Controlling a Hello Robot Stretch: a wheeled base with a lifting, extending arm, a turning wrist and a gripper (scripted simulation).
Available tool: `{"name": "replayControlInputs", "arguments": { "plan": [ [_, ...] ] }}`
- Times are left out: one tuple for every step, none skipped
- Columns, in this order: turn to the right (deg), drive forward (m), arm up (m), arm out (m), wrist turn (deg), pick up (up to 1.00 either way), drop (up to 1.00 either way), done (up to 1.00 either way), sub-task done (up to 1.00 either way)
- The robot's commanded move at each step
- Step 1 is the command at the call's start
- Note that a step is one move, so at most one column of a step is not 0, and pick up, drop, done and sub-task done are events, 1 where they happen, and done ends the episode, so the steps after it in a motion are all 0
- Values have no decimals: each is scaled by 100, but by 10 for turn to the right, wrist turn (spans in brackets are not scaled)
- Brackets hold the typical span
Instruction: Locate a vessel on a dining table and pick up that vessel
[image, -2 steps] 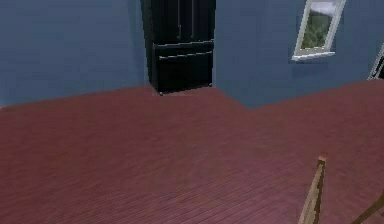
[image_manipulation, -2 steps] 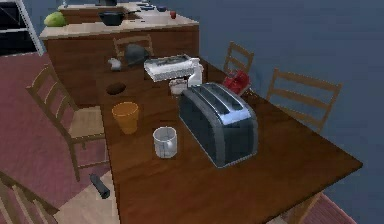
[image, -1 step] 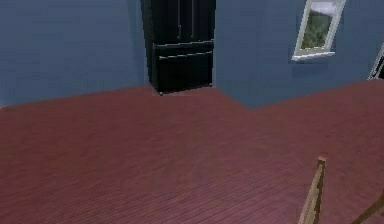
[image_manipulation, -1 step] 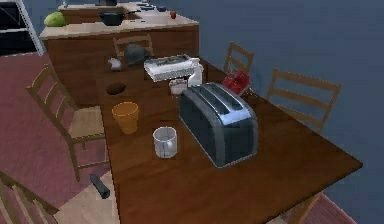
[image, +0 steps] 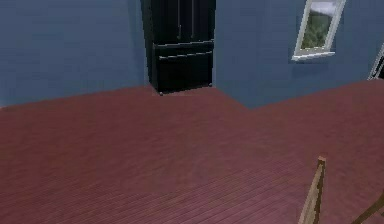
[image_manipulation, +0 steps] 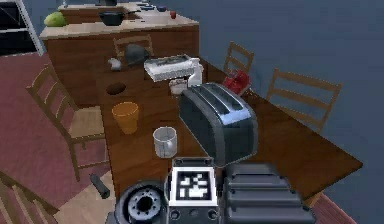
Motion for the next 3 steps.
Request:
{"name": "replayControlInputs", "arguments": {
  "plan": [
    [0, 0, 0, 32, 0, 0, 0, 0, 0],
    [0, 0, 0, 0, 450, 0, 0, 0, 0],
    [0, 0, 0, 0, 450, 0, 0, 0, 0]
  ]
}}
